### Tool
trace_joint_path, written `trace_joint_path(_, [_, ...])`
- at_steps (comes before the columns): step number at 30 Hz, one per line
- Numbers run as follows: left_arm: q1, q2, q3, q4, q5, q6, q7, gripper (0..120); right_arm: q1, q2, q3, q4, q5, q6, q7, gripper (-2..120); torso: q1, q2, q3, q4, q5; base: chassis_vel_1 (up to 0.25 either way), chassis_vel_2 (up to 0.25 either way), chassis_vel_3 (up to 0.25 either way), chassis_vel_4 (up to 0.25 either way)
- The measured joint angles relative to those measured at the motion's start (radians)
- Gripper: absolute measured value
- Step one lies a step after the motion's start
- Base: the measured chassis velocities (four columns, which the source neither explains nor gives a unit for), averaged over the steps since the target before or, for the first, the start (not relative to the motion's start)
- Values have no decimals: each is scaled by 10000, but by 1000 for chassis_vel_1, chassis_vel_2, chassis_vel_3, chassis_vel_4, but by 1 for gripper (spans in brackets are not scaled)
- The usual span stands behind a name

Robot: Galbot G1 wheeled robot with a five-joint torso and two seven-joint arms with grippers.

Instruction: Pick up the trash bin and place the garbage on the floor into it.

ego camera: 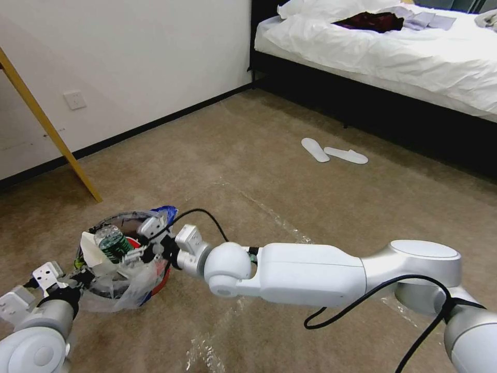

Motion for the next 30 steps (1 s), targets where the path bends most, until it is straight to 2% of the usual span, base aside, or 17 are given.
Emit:
trace_joint_path(8, [-56,124,-51,108,-7,-8,2,0,-210,-529,1211,620,103,-30,104,100,0,0,1,0,0,0,0,0,0])
trace_joint_path(10, [-85,179,-77,166,-20,-8,-1,0,-532,-942,2293,1237,249,79,105,100,0,0,0,0,1,0,0,0,0])
trace_joint_path(12, [-86,182,-76,168,-22,-9,0,0,-545,-958,2336,1263,257,89,104,100,0,0,0,0,1,0,0,0,0])
trace_joint_path(13, [-88,195,-79,181,-27,-9,-1,0,-762,-1265,3028,1638,412,354,22,100,0,0,0,0,2,0,0,0,0])
trace_joint_path(15, [-87,201,-79,184,-28,-9,-2,0,-855,-1426,3320,1790,473,512,-54,100,0,0,0,0,2,0,0,0,0])
trace_joint_path(17, [-87,205,-92,184,-32,-12,-3,0,-1304,-1983,4557,2247,560,1005,-316,100,0,0,0,0,2,0,0,0,0])
trace_joint_path(20, [-88,206,-97,185,-31,-12,-3,0,-1420,-2106,4855,2338,559,1111,-377,100,0,0,-1,1,3,0,0,0,0])
trace_joint_path(22, [-55,206,-147,145,-27,-21,-6,0,-2295,-2961,6709,2627,358,1772,-696,100,0,0,0,0,3,0,0,0,0])
trace_joint_path(25, [-38,214,-173,125,-26,-23,-6,0,-2739,-3246,7482,2653,190,1928,-768,100,0,1,-1,0,3,0,0,0,0])
trace_joint_path(27, [-34,234,-212,112,-24,-28,-6,0,-3810,-3652,9073,2672,-157,2115,-888,100,1,0,1,0,6,0,0,0,0])
trace_joint_path(28, [-34,234,-212,112,-24,-28,-6,0,-3810,-3652,9073,2672,-157,2115,-888,100,1,0,1,0,6,0,0,0,0])
trace_joint_path(30, [-45,237,-248,111,29,-36,-7,0,-4941,-3845,10903,2714,-627,2323,-981,100,0,0,0,-3,6,0,0,0,0])
